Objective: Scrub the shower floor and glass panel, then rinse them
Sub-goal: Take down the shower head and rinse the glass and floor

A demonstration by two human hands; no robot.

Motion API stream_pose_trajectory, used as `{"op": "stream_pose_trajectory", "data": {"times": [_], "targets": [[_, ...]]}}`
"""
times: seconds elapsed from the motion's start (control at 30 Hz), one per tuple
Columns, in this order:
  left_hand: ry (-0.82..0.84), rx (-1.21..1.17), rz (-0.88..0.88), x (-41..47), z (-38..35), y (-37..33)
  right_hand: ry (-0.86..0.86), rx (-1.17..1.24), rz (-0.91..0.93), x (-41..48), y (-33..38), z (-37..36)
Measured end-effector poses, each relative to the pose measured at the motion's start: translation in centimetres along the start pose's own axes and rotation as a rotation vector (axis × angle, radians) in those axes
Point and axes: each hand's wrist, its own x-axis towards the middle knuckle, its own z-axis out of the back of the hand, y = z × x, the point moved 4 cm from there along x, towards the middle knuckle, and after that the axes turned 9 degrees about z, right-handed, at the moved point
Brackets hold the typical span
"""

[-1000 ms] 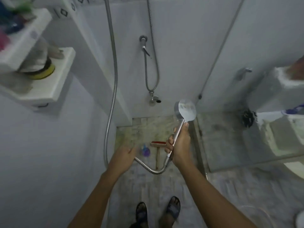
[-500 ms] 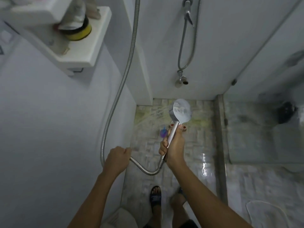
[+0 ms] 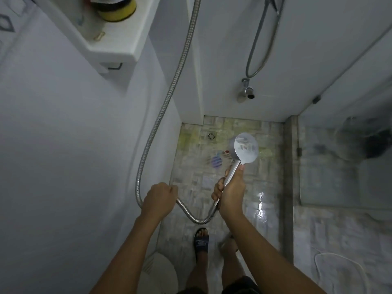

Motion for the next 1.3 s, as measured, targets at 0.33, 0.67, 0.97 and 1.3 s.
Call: {"op": "stream_pose_trajectory", "data": {"times": [0.33,0.67,0.97,1.3], "targets": [[-0.124,-0.094,-0.026,1.6,3.1,-2.5,0.072,0.007,0.15,1.2,2.9,-3.8],[-0.236,-0.129,-0.078,4.0,6.6,-4.1,0.123,-0.034,0.28,2.7,5.9,-8.9],[-0.278,-0.149,-0.097,5.0,8.5,-5.2,0.155,-0.071,0.397,4.5,6.8,-12.0],[-0.3,-0.141,-0.083,5.6,8.9,-6.3,0.141,-0.059,0.339,5.7,5.6,-12.8]]}}
